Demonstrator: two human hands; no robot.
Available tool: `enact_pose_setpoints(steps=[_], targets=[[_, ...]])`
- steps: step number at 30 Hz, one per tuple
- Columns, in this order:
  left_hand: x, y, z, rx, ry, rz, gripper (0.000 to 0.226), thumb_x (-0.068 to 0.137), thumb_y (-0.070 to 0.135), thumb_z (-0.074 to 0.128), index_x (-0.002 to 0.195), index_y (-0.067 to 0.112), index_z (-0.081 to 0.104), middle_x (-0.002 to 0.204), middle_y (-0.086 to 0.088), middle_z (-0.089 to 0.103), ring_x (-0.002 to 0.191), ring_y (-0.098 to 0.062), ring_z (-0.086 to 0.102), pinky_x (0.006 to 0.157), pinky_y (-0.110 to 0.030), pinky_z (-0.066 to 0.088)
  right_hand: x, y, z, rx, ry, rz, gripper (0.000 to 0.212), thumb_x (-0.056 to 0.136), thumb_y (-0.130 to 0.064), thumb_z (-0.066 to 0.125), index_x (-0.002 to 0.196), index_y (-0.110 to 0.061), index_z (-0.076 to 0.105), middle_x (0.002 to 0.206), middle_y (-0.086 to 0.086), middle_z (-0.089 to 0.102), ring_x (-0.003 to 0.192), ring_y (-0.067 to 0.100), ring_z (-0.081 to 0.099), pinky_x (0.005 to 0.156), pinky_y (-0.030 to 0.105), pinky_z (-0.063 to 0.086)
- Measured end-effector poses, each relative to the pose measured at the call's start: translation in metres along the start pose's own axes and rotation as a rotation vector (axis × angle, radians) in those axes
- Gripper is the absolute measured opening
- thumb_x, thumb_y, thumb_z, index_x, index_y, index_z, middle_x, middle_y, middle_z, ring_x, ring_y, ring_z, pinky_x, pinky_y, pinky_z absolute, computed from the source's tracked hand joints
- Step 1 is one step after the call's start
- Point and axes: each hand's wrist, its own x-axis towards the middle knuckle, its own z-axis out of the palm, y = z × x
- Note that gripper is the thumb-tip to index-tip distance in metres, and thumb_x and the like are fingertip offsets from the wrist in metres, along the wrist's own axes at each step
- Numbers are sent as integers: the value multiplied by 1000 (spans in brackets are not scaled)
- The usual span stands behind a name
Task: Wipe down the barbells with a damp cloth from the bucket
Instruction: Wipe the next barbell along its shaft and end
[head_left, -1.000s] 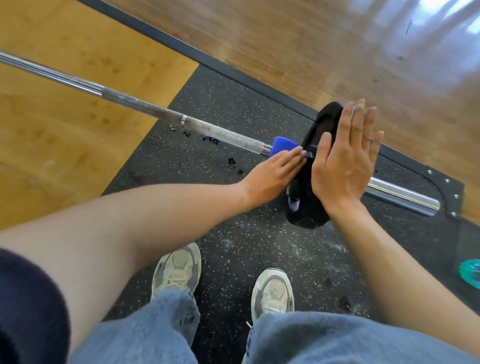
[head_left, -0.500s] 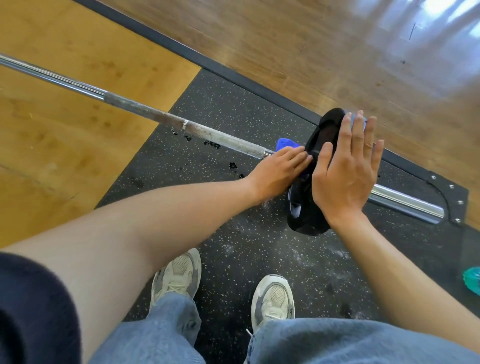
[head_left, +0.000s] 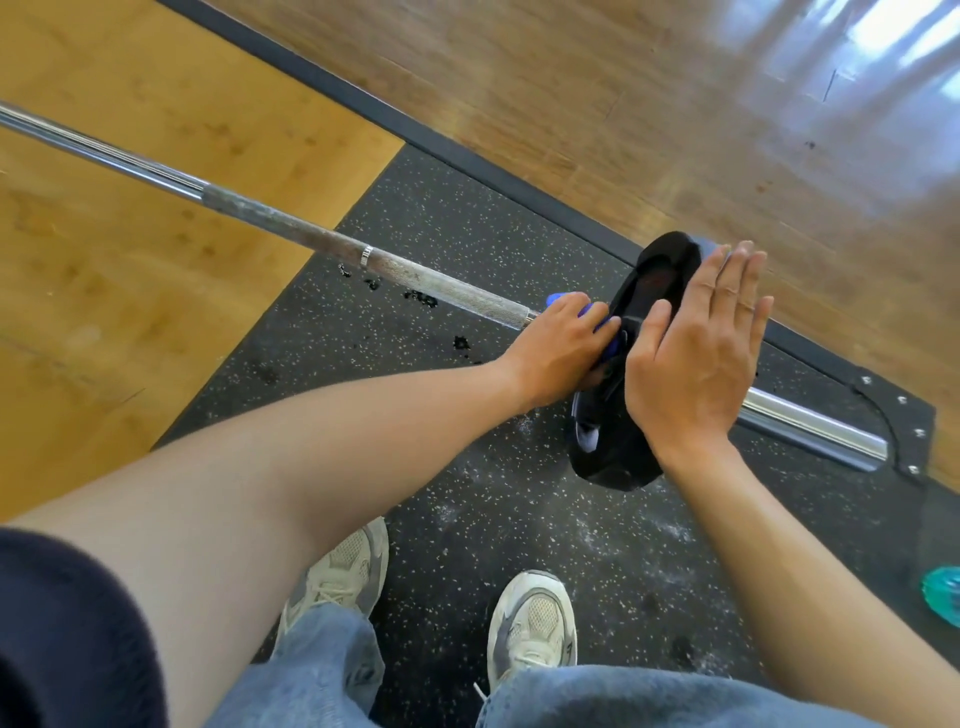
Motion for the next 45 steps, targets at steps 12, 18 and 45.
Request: enact_pose_setpoints(steps=[12, 18, 45], targets=[[-21, -7, 20, 111, 112, -2, 53, 100, 2, 34, 153, -3, 32, 155, -28, 38, 145, -50, 32, 120, -55, 29, 29, 2, 2, 2, -38, 0, 72, 103, -45, 31, 157, 1, 23, 165, 18, 23, 156, 26, 10, 128, 42, 5], [4, -12, 18, 146, 157, -16, 46, 96, 10, 54, 140, -3, 53, 140, -23, 56, 138, -46, 45, 113, -52, 40, 50, 3, 4, 24, -74, 8, 70, 103, -47, 30, 157, -1, 28, 164, 15, 29, 155, 24, 15, 127, 39, 4], [99, -70, -5, -35, 8, 43, 34, 103, 32, 55, 96, 2, 69, 96, -17, 68, 91, -37, 64, 93, -45, 47, 223, -17, 18, 85, -538, 205, 76, 105, -61, 19, 125, 1, 60, 122, 23, 59, 114, 37, 54, 96, 43, 39]])
